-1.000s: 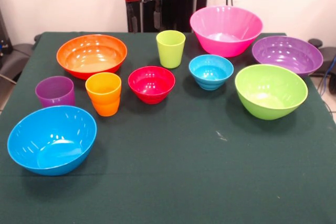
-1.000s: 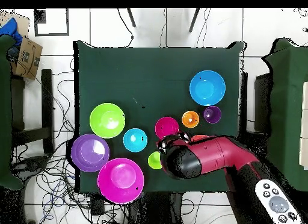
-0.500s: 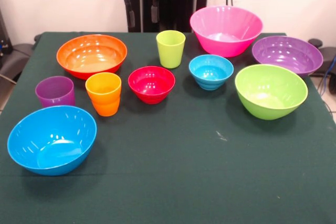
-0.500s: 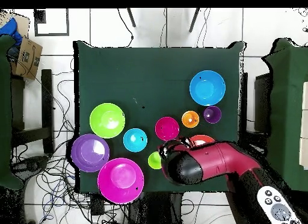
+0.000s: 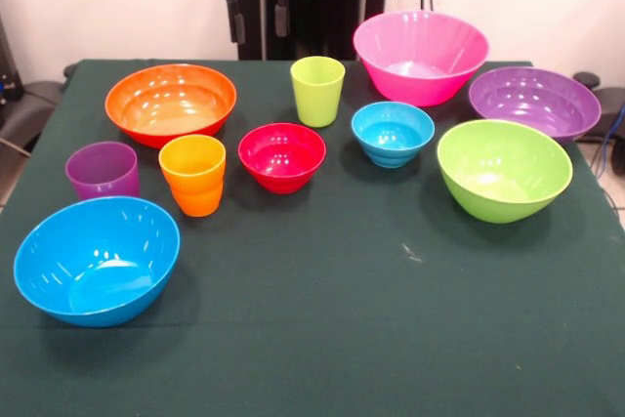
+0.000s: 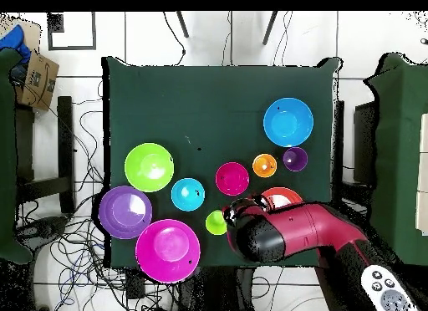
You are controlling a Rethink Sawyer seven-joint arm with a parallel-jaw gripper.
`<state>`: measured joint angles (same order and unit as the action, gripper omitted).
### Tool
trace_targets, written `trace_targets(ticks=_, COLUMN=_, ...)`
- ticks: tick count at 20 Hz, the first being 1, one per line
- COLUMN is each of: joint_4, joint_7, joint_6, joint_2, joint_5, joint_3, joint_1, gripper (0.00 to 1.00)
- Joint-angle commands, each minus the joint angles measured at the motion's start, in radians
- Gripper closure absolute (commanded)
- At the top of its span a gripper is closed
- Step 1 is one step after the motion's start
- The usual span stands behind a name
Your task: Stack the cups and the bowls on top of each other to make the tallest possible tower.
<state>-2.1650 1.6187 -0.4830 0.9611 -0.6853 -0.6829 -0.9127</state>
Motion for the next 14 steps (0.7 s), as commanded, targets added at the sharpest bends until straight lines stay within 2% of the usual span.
trace_targets(ticks=1, joint_4=-0.08, joint_7=0.032, joint_6=0.065, joint_2=-0.023, joint_5=-0.076, joint_3=0.037, joint_1=0.018, gripper=0.0)
trace_targets(ticks=14, joint_4=-0.112, joint_7=0.066, joint_6=0.094, joint_2=0.005, joint_5=-0.07, joint_3=0.063, joint_1=0.041, gripper=0.0)
